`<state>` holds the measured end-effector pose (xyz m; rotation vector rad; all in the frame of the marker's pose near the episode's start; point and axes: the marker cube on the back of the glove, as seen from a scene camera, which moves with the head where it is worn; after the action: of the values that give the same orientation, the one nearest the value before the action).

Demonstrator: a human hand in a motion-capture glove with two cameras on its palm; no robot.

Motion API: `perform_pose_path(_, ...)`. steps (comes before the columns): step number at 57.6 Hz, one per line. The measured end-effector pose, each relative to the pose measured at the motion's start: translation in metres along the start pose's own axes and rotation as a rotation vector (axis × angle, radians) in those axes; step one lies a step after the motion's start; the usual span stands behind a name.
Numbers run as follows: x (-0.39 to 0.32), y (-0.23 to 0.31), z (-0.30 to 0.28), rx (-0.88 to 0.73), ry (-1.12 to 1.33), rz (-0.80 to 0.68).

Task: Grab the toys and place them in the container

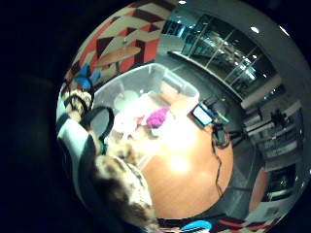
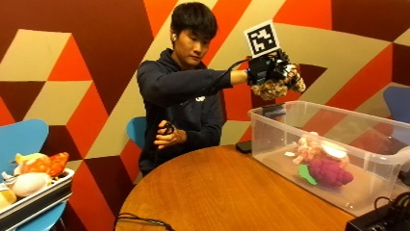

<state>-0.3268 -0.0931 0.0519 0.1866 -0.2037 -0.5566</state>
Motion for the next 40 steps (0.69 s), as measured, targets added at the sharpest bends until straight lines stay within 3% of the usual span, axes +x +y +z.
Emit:
perform_pose_path(5,-0.002,-0.002,0.02,-0.15,0.04,0.028)
perform_pose_path(10,0.006,0.006,0.028,-0.257,0.058,-0.062)
perform_pose_path(21,0.032,0.02,-0.003,-0.167,0.005,0.041)
perform_pose_path(40,0.105,0.099,-0.066,-0.097,0.102,0.178)
